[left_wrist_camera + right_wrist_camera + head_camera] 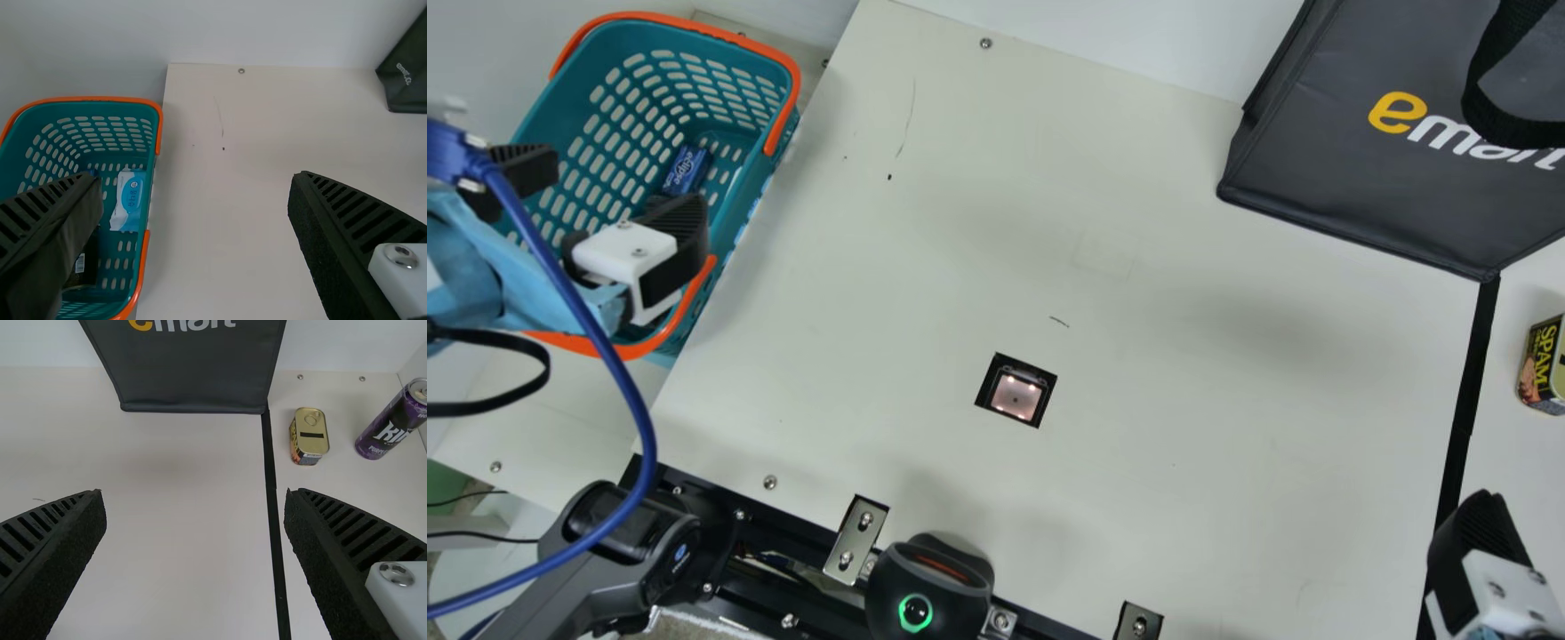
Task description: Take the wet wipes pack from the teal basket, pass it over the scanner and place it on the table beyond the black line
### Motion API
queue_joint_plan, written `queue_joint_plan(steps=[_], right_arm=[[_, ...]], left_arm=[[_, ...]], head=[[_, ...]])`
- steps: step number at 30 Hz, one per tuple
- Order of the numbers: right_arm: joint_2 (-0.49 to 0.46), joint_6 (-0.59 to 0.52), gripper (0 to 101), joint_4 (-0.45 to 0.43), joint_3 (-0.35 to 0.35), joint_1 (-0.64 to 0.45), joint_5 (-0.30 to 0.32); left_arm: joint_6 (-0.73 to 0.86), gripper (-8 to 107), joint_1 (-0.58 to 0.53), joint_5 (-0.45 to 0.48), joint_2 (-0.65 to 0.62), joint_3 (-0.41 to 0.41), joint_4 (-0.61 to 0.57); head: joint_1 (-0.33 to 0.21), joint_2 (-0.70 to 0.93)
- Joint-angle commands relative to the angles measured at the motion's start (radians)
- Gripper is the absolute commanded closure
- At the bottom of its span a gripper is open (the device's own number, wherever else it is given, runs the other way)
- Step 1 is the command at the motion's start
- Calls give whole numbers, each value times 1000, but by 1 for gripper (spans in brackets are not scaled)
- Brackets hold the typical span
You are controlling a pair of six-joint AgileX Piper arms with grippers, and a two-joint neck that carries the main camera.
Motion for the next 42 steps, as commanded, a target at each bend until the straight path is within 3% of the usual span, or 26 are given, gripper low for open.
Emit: queue_joint_plan(steps=[1, 13, 20, 29, 42], right_arm=[[0, 0, 6, 0, 0, 0, 0], [0, 0, 6, 0, 0, 0, 0], [0, 0, 6, 0, 0, 0, -1], [0, 0, 6, 0, 0, 0, -1], [0, 0, 6, 0, 0, 0, -1]], left_arm=[[-23, 9, 21, -1, 0, 3, 2], [-160, 9, 187, -3, -1, 7, 31], [-155, 9, 256, -14, 14, 6, 56], [25, 9, 379, -29, 104, 1, 23], [465, 9, 692, -48, 325, -42, -185]], head=[[-29, 4], [-29, 4], [-29, 4], [-29, 4], [-29, 4]])
